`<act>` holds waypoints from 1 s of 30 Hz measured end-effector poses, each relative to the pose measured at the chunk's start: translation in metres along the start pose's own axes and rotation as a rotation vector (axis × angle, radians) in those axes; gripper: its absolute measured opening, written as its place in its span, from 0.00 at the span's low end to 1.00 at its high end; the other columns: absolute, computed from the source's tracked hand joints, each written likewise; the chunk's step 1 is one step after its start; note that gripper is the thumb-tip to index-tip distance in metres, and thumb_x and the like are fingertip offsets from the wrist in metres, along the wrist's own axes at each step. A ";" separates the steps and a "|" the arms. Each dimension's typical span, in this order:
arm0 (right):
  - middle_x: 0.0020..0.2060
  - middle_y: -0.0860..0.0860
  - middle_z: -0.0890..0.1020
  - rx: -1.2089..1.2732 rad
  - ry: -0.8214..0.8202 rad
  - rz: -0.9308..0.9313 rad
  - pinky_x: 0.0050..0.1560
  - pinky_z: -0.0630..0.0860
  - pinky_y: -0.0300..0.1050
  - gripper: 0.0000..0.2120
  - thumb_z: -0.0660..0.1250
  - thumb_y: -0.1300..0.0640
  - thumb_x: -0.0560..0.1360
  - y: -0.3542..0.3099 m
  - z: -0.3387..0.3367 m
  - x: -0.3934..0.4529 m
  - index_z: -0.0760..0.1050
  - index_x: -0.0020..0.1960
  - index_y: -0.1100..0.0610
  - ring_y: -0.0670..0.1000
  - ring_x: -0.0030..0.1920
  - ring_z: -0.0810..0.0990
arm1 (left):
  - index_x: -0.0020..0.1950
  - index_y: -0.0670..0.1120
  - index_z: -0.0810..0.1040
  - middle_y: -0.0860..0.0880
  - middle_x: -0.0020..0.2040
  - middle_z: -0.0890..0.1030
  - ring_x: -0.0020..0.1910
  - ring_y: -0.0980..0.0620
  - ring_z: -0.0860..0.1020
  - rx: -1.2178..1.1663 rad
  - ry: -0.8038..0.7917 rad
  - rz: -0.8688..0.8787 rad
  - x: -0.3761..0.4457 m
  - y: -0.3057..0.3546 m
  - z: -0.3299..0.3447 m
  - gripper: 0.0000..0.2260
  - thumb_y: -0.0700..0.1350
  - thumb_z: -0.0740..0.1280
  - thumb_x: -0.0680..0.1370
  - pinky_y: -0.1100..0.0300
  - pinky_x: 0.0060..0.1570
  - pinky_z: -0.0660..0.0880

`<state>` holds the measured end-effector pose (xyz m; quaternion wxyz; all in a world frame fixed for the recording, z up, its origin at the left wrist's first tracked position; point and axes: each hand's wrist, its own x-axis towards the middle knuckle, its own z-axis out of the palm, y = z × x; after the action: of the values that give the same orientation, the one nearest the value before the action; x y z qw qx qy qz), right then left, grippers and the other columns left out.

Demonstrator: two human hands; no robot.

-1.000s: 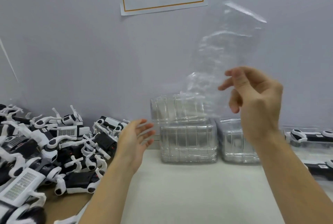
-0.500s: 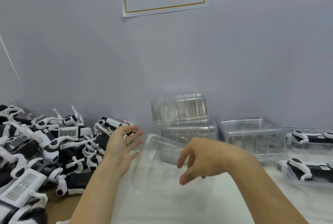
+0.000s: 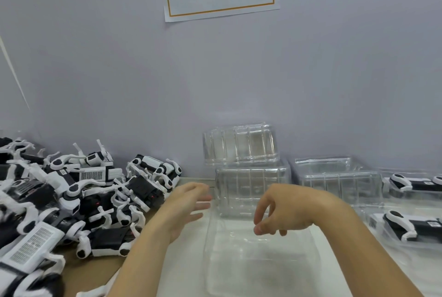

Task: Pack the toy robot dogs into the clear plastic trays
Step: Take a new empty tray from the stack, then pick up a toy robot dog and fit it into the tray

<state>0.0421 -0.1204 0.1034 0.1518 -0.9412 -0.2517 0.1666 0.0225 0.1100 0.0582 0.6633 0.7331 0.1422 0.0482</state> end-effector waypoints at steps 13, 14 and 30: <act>0.39 0.41 0.85 0.049 -0.003 -0.011 0.35 0.72 0.34 0.12 0.70 0.41 0.75 0.004 0.001 0.004 0.82 0.55 0.44 0.37 0.37 0.83 | 0.69 0.55 0.73 0.54 0.71 0.63 0.54 0.49 0.76 -0.047 0.583 0.352 0.020 -0.023 -0.027 0.22 0.34 0.61 0.79 0.48 0.53 0.78; 0.39 0.41 0.85 0.052 -0.004 -0.013 0.35 0.72 0.33 0.11 0.70 0.41 0.75 0.004 0.001 0.004 0.81 0.55 0.44 0.37 0.37 0.83 | 0.67 0.55 0.74 0.54 0.73 0.62 0.52 0.49 0.76 -0.035 0.618 0.371 0.020 -0.024 -0.027 0.21 0.34 0.61 0.79 0.46 0.54 0.78; 0.42 0.43 0.85 0.045 -0.014 -0.016 0.39 0.73 0.35 0.12 0.68 0.42 0.78 0.000 0.003 0.004 0.80 0.58 0.46 0.39 0.39 0.83 | 0.49 0.44 0.72 0.38 0.43 0.79 0.28 0.56 0.79 -0.247 0.723 0.394 0.029 -0.027 -0.036 0.07 0.33 0.65 0.80 0.65 0.31 0.76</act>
<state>0.0439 -0.1177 0.0998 0.1723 -0.9343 -0.2566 0.1777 0.0372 0.1541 0.0326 0.6316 0.5973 0.2160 0.4445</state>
